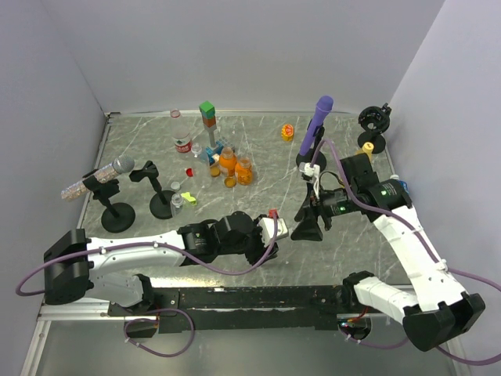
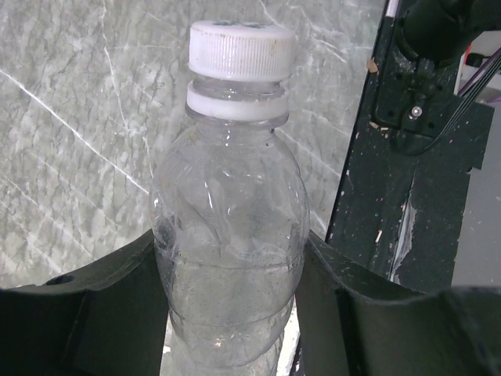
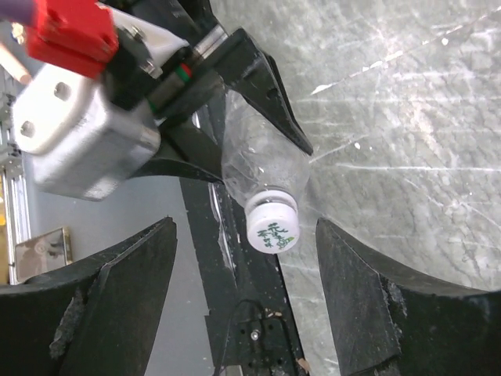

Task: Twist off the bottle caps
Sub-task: Unscrew the bottle cap from the plastic bottle.

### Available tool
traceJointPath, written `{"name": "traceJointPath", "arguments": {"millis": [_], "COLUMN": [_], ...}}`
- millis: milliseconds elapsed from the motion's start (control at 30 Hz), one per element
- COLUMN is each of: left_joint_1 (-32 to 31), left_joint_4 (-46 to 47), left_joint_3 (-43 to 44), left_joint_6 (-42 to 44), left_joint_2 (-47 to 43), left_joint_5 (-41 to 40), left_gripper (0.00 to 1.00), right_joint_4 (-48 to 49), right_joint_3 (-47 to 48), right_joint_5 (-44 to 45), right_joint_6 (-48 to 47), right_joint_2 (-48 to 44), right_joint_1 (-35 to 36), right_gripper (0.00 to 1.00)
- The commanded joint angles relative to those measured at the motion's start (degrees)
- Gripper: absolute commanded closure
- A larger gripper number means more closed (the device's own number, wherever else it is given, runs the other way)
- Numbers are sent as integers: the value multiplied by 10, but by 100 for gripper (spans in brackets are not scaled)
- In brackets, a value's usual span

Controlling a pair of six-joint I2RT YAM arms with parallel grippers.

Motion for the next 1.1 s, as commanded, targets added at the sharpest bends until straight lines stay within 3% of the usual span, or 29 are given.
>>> {"name": "traceJointPath", "arguments": {"millis": [0,700,833,967,1067], "left_joint_1": [1,1,1,1,1], "left_joint_4": [6,40,43,40,45], "left_joint_3": [15,10,12,15,8], "left_joint_6": [17,-15,-17,-20,-19], "left_joint_2": [-9,-20,-18,-16,-21], "left_joint_5": [2,-15,-14,-13,-4], "left_gripper": [67,67,67,67,67], "right_joint_4": [-5,-23,-20,-23,-34], "right_joint_3": [14,-19,-16,-12,-7], "right_joint_5": [-4,-5,-10,-17,-26], "right_joint_6": [34,33,32,24,2], "right_joint_2": [7,56,53,55,56], "right_joint_1": [-6,-8,-7,-7,-7], "right_gripper": [21,34,42,69,77]}}
